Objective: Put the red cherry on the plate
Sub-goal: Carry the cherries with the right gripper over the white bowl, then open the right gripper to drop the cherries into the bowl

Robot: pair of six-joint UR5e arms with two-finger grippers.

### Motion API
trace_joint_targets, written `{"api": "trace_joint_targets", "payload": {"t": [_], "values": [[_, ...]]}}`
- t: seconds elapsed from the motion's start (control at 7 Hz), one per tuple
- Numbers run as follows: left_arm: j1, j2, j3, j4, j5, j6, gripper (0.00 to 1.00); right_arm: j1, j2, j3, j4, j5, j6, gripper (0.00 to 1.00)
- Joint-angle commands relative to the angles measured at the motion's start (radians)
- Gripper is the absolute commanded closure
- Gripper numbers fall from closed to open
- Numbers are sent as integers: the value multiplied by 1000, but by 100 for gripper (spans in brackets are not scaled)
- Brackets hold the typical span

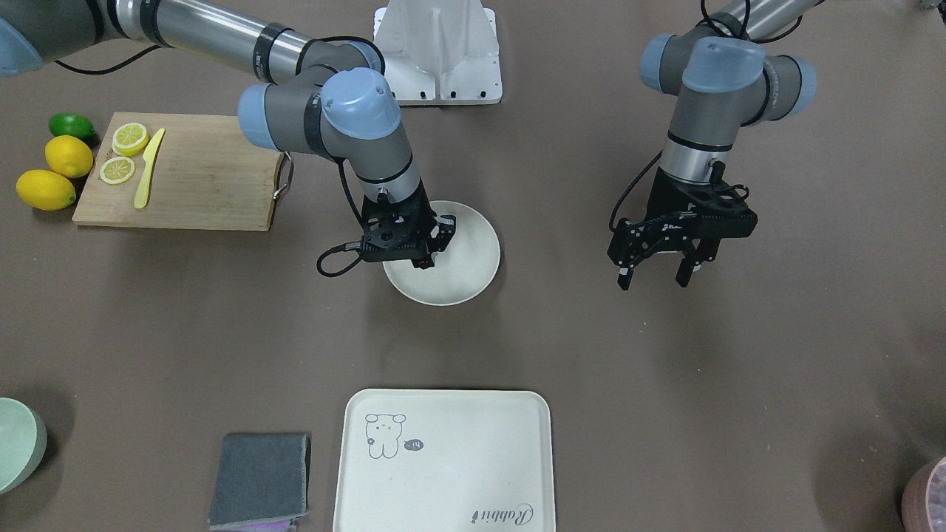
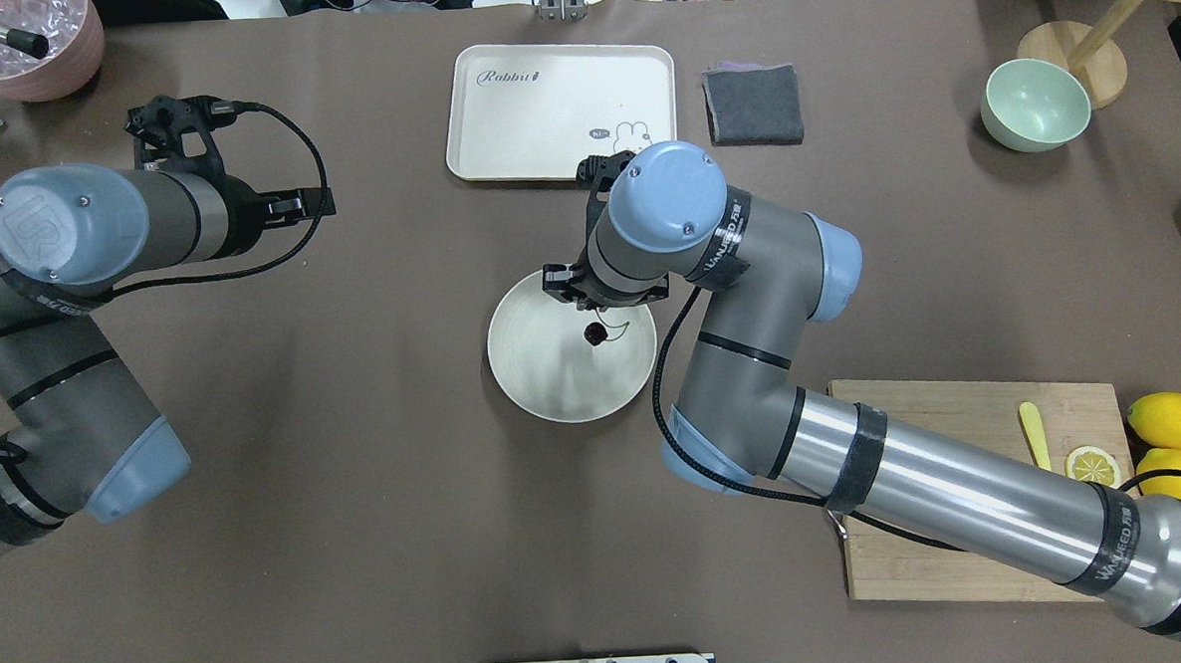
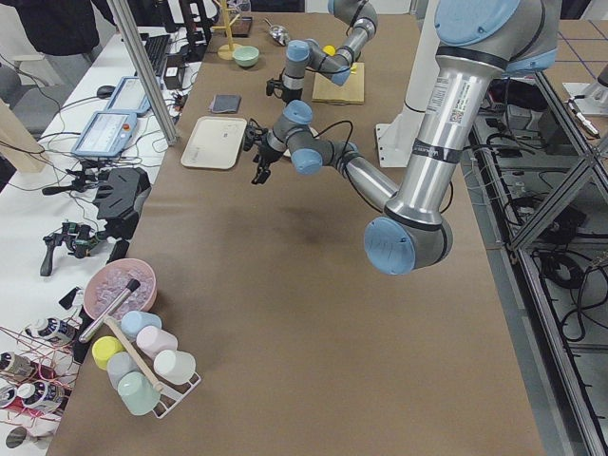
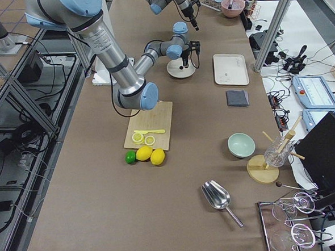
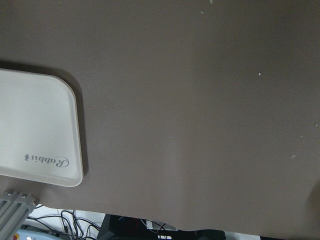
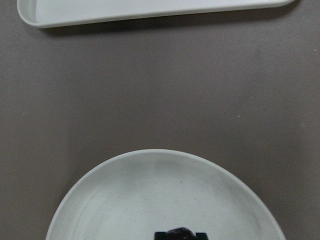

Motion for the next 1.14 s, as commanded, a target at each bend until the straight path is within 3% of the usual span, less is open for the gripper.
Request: {"api": "trace_joint_targets", "payload": {"t": [0.0, 0.14, 0.29, 0.43, 0.57, 0.86, 1.0], "values": [[-18, 2, 29, 0, -5, -1, 2, -51, 26, -47, 26, -54, 12, 100], [-18, 3, 34, 14, -7, -1, 2, -51, 40, -49, 25, -54, 37, 3], [-18, 29, 37, 5, -10, -1, 2, -45, 62, -44, 16, -53, 67, 0], [-29, 46, 31, 14, -89, -3, 2, -3, 82, -26, -39, -30, 65, 0], [-101, 74, 32, 15, -272, 4, 2, 62, 86, 23, -167, 34, 30, 0], [-288, 216, -6, 29, -468, 336, 2, 261, 8, 174, -452, 218, -239, 0], [-402, 253, -6, 76, -516, 481, 2, 363, -114, 297, -563, 251, -438, 0]]}}
